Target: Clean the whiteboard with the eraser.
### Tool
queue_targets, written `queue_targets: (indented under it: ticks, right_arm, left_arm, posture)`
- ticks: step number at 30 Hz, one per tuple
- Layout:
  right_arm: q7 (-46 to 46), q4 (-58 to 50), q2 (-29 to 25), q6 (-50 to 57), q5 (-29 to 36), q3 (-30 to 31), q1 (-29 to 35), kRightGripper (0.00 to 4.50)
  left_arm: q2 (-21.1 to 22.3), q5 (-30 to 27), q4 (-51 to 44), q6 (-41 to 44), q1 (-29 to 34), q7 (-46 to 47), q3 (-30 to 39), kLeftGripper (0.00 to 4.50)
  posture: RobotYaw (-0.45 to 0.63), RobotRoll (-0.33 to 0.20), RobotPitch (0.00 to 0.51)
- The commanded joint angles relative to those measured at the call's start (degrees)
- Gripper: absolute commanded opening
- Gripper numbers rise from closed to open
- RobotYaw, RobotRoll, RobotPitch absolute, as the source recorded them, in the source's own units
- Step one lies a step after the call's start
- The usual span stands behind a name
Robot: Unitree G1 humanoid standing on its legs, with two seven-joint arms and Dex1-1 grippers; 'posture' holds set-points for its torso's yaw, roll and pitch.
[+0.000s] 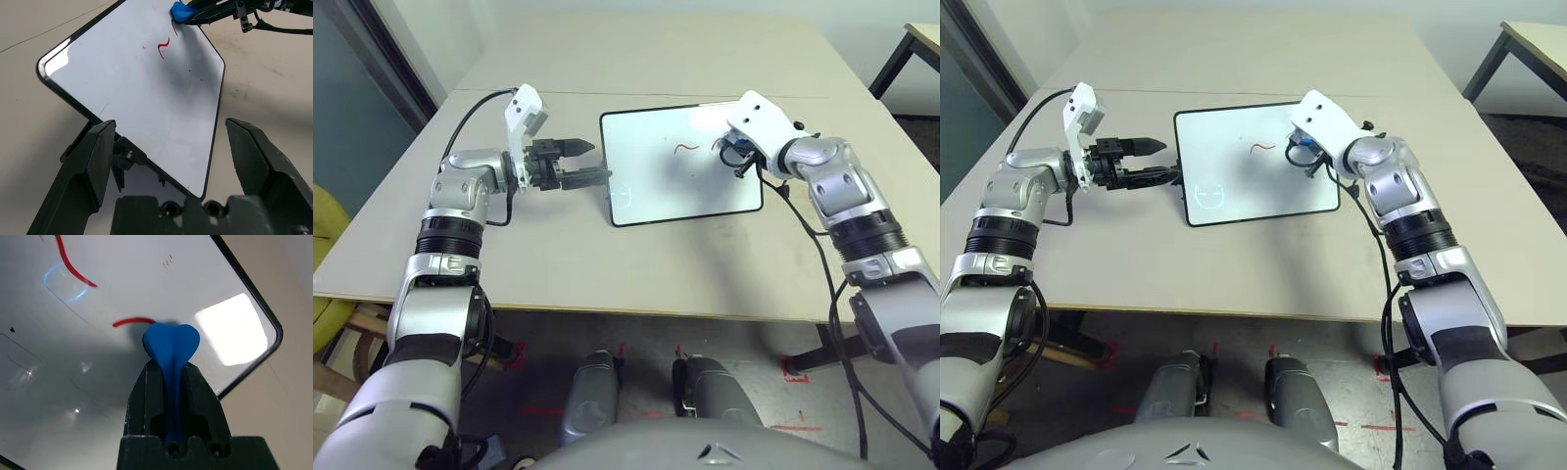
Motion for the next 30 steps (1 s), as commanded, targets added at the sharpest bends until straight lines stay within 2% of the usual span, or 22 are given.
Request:
queue_targets:
  ticks: [1, 17, 30]
  right_arm:
    - [0.62, 0.06, 1.23, -0.60, -0.85, 2.03, -0.31, 0.25]
    - [2.03, -5.70, 3.18, 1.55, -1.57, 4.50, 2.35, 0.25]
    - [0.95, -1.11, -2.99, -0.43, -1.81, 1.82, 2.10, 0.25]
  left_arm:
    - [0.16, -0.43, -0.31, -0.09, 0.40, -0.14, 0.09, 4.50]
    - [0.09, -0.40, 0.05, -0.21, 0.06, -0.20, 0.08, 4.50]
    - [0.07, -0.27, 0.34, -0.23, -0.21, -0.28, -0.05, 4.50]
  posture:
    - [0.15, 0.000, 0.062]
    - [0.14, 0.000, 0.062]
    - [0.13, 0.000, 0.068]
